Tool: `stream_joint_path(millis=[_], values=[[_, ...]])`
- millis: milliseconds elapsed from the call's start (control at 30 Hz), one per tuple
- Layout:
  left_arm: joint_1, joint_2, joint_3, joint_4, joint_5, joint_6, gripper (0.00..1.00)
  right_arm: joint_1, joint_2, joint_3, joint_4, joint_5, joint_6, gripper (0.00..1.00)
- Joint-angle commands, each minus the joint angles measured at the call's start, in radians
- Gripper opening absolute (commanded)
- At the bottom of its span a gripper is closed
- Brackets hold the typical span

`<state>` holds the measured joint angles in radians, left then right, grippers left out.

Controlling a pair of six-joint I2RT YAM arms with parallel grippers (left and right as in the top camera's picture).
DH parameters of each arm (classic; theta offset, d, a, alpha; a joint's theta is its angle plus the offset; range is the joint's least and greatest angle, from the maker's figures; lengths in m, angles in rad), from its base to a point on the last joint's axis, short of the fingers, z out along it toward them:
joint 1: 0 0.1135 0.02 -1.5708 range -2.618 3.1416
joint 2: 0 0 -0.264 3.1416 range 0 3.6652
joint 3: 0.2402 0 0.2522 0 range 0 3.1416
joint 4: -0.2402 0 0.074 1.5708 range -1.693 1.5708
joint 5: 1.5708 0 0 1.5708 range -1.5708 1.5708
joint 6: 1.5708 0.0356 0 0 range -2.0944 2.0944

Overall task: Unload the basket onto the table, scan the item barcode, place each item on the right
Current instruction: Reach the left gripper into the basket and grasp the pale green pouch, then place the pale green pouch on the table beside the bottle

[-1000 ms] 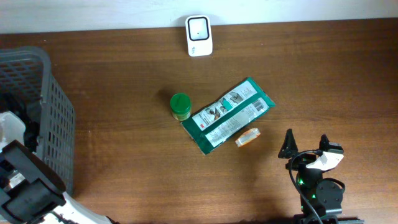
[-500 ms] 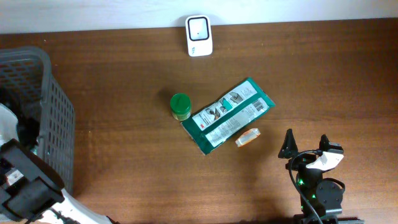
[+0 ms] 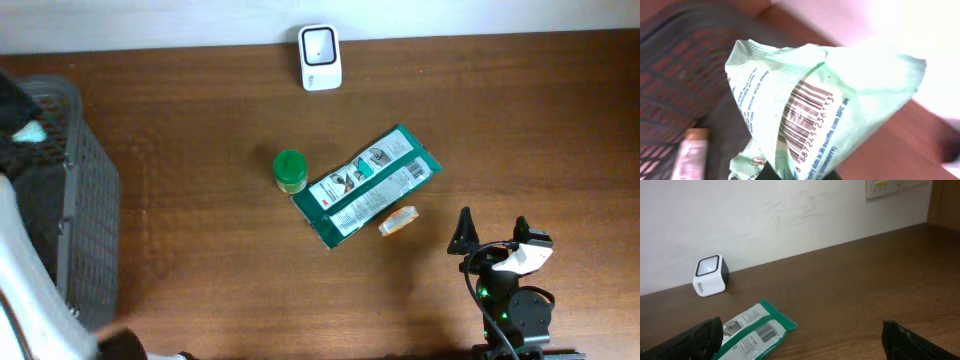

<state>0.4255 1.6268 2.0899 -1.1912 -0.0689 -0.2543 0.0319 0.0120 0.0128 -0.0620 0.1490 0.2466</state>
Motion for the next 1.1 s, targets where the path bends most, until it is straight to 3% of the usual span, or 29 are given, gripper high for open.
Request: stream_joint_path(millis=[0, 133, 267, 500, 633, 767, 933, 1000, 1067], values=[[-0.182, -0.097, 0.013, -0.073, -0.016, -0.006, 0.00, 0.001, -0.008, -0.007, -0.005, -0.003, -0.003, 0.98], [-0.335, -0.095, -0.022, -0.175, -0.036, -0.007, 0.00, 0.001, -0.008, -0.007, -0.005, -0.003, -0.003, 0.99], [-0.459, -0.095, -0.190, -0.183, -0.036, -0.040, 0.00, 0.001, -0.008, -0.007, -0.005, -0.003, -0.003, 0.98], [-0.586, -0.095, -0.658, 0.072, -0.031, -0.146, 0.00, 0.001, -0.008, -0.007, -0.005, -0.003, -0.003, 0.98], [-0.645, -0.093, -0.905, 0.323, -0.021, -0.154, 0.00, 0.001, -0.008, -0.007, -0.005, -0.003, -0.003, 0.98], [-0.695, -0.085, -1.063, 0.515, -0.022, -0.158, 0.00, 0.001, -0.008, -0.007, -0.005, -0.003, -0.003, 0.98], [-0.732, -0.042, -1.132, 0.601, -0.024, -0.161, 0.00, 0.001, -0.008, -0.007, -0.005, -0.003, -0.003, 0.98], [-0.743, -0.021, -1.132, 0.608, -0.024, -0.165, 0.05, 0.001, -0.008, -0.007, -0.005, -0.003, -0.003, 0.98], [-0.754, -0.005, -1.132, 0.616, -0.024, -0.165, 0.24, 0.001, -0.008, -0.007, -0.005, -0.003, -0.003, 0.98]])
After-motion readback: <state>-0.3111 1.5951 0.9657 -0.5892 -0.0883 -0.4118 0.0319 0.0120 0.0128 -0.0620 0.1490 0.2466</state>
